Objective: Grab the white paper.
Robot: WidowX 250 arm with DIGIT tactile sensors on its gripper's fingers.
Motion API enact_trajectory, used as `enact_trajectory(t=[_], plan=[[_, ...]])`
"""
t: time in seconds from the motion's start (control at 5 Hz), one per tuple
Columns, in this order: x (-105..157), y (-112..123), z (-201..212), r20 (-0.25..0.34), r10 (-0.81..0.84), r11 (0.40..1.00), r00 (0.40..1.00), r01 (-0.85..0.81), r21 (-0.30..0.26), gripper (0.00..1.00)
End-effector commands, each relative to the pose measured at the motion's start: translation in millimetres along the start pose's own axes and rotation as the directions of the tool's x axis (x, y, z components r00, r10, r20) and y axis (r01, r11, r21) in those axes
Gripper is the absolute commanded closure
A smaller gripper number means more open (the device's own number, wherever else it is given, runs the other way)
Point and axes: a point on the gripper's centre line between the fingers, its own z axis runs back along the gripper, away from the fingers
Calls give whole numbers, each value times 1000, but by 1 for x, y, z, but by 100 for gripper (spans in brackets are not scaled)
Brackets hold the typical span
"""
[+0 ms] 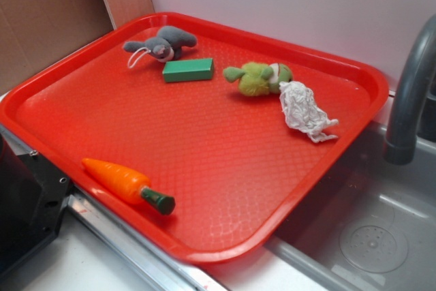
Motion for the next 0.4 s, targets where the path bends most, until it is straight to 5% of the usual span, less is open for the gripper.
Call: enact_trajectory(t=[0.0,0.2], plan=[[0,0,0,0,0,1000,1000,0,0,0],[14,5,-11,-30,176,981,984,-178,-78,0]])
